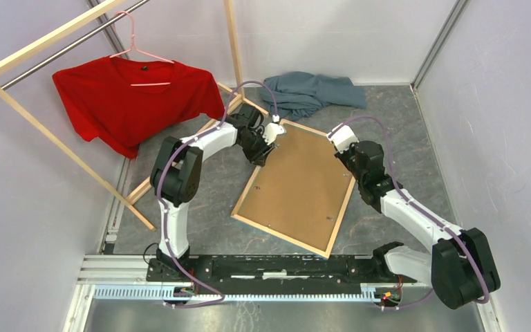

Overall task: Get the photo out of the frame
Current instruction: Adjust the photo frame at the center of the board.

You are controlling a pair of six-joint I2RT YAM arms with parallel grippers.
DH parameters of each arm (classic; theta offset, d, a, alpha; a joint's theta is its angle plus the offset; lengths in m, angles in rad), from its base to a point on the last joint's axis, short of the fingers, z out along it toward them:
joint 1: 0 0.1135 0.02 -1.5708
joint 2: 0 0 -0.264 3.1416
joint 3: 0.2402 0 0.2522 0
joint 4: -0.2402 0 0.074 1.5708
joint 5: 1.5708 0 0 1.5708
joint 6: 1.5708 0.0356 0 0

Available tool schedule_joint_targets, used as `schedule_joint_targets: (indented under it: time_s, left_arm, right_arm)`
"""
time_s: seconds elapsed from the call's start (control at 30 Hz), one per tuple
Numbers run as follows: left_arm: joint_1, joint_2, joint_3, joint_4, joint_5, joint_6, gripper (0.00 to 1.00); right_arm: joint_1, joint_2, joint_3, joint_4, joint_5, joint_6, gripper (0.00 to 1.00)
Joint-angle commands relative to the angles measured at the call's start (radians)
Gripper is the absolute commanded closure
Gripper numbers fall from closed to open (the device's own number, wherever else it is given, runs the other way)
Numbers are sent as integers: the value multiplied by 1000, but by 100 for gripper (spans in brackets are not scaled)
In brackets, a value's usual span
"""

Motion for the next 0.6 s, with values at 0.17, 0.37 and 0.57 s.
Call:
schedule_joint_targets:
  time_s: [0.17, 0.37, 0.57]
  left_arm:
    - [-61, 148, 164, 11, 16, -5, 60]
    - [-62, 175, 240, 28, -25, -63, 56]
    - [4, -17, 123, 56, -33, -202, 42]
  right_arm:
    - [-30, -2, 47, 19, -9, 23, 100]
    - [-40, -1, 46, 17, -30, 26, 100]
    - [-42, -10, 47, 9, -55, 27, 100]
